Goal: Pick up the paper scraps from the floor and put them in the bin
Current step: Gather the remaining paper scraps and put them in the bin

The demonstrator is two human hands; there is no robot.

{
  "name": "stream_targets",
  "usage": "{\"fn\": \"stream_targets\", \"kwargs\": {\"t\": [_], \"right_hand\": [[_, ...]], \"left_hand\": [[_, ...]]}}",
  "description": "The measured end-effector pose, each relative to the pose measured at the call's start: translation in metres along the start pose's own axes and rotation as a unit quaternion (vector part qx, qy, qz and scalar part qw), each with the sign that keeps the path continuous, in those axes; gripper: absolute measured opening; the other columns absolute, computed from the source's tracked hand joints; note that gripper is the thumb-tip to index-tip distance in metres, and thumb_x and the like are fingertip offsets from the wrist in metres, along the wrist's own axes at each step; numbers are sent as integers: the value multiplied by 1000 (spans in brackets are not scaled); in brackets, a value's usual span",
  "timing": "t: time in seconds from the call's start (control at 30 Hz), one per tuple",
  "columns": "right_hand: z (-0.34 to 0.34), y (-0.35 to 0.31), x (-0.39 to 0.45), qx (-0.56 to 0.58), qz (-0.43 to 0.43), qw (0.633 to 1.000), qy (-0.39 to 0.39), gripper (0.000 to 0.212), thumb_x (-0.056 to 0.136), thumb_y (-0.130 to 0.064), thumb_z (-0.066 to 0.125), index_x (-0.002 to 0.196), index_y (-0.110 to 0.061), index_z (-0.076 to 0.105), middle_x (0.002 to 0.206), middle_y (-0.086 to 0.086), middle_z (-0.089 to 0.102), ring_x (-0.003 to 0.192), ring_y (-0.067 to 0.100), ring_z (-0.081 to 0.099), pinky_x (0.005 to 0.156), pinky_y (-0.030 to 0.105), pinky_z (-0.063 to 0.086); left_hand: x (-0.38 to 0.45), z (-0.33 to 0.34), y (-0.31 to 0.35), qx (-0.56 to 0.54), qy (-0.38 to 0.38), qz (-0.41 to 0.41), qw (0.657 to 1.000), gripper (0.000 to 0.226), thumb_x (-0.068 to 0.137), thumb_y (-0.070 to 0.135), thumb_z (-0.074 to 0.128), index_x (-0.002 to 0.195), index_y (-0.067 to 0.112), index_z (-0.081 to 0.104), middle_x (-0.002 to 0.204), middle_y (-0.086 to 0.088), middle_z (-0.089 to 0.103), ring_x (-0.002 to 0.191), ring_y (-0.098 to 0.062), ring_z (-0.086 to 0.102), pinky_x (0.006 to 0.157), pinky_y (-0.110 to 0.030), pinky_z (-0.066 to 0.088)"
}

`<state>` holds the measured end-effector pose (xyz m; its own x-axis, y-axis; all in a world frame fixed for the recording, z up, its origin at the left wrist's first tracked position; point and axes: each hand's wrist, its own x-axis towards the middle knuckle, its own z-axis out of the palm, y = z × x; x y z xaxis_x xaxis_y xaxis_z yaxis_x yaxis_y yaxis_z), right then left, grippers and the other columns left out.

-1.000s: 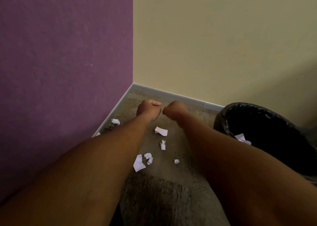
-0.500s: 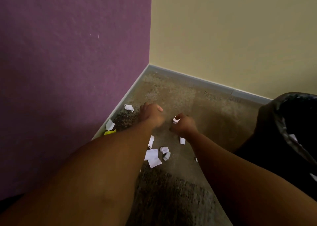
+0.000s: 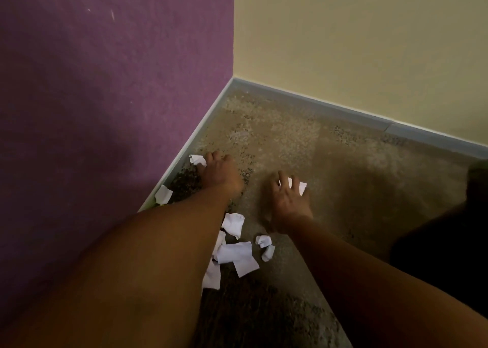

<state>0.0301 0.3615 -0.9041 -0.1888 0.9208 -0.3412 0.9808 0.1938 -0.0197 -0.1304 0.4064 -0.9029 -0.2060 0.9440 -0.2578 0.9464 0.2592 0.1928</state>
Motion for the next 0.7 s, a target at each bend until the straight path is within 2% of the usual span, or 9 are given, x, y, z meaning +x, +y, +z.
{"fn": "stream_targets", "kwargs": {"t": [0.17, 0.27, 0.4, 0.5, 0.7], "right_hand": [[3, 2, 19, -14, -3, 1000, -25, 135, 57, -39, 91, 152, -15, -1, 161, 9, -3, 148, 37, 3, 115, 63, 21], [4, 7, 24, -12, -11, 999, -35, 139, 52, -42, 93, 152, -17, 0, 161, 9, -4, 148, 38, -3, 116, 64, 17], [4, 15, 35, -28, -42, 997, -62, 144, 44, -49, 93, 154, -24, 4, 162, 9, -9, 148, 41, -10, 114, 68, 11], [5, 22, 38, -25, -51, 995, -87, 141, 45, -55, 91, 154, -25, 7, 162, 7, -2, 148, 41, -6, 114, 69, 12], [10, 35, 27, 11, -55, 995, -78, 125, 52, -61, 85, 152, -31, 18, 161, 5, 8, 147, 36, 9, 114, 62, 21]], "left_hand": [[20, 4, -15, -18, 11, -26, 999, 76, 85, 25, 65, 149, 16, 25, 154, -13, 26, 142, -32, 20, 119, -49, 18], [28, 5, -23, -2, 7, -19, 1000, 81, 85, 26, 64, 151, 17, 19, 156, -14, 22, 145, -34, 15, 120, -49, 12], [31, 12, -35, 1, -41, -45, 998, 89, 86, 35, 66, 154, 16, 12, 161, -14, 15, 147, -37, 10, 121, -49, 15], [29, 16, -40, -6, -47, -55, 997, 80, 92, 39, 59, 155, 16, 14, 162, -12, 13, 147, -37, 11, 119, -49, 21], [23, 14, -52, 70, -1, -68, 995, 67, 90, 34, 60, 146, 9, 33, 151, -15, 31, 139, -35, 31, 112, -53, 31]]}}
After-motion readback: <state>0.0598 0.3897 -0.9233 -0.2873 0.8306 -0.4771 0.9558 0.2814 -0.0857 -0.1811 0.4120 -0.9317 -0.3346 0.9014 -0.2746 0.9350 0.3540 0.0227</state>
